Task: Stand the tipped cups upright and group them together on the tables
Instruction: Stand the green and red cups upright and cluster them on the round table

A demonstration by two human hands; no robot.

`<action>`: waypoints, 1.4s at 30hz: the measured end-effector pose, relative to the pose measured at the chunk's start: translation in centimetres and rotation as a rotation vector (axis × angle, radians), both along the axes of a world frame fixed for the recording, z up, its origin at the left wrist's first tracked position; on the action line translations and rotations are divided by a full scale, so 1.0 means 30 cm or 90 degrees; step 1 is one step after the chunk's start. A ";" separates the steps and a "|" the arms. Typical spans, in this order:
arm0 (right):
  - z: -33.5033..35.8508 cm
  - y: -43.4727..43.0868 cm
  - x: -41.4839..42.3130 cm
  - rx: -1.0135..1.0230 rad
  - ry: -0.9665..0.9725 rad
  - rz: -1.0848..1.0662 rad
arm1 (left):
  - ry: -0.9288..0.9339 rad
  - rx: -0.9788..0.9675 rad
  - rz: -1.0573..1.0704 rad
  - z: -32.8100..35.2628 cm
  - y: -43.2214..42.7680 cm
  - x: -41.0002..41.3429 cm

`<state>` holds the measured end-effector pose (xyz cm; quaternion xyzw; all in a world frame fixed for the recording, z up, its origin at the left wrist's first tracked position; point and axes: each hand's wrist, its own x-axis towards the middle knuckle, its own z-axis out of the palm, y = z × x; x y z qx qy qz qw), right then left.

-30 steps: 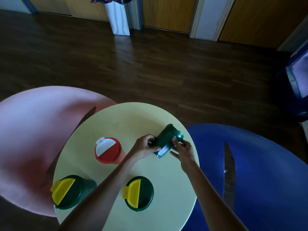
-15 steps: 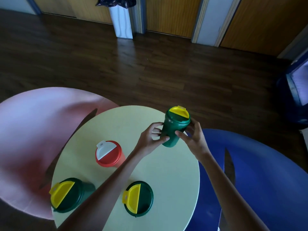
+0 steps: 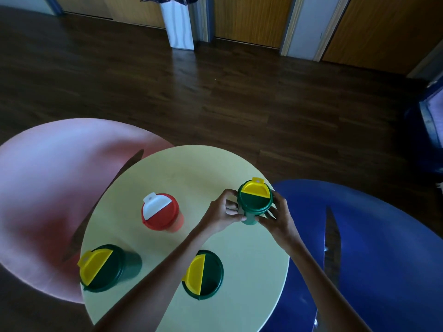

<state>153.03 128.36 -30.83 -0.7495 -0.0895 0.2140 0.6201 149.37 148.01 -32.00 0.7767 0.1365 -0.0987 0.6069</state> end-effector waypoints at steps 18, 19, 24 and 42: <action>0.060 -0.014 -0.177 -0.081 -0.025 -0.161 | -0.050 0.011 0.084 0.228 0.113 -0.290; 0.080 -0.007 -0.203 -0.083 -0.050 -0.166 | -0.068 0.012 0.114 0.249 0.131 -0.340; 0.179 0.071 -0.335 -0.126 -0.133 -0.036 | -0.188 0.202 0.258 0.324 0.225 -0.601; 0.236 0.231 -0.452 -0.557 -0.306 0.361 | 0.091 0.379 0.051 0.300 0.575 -0.831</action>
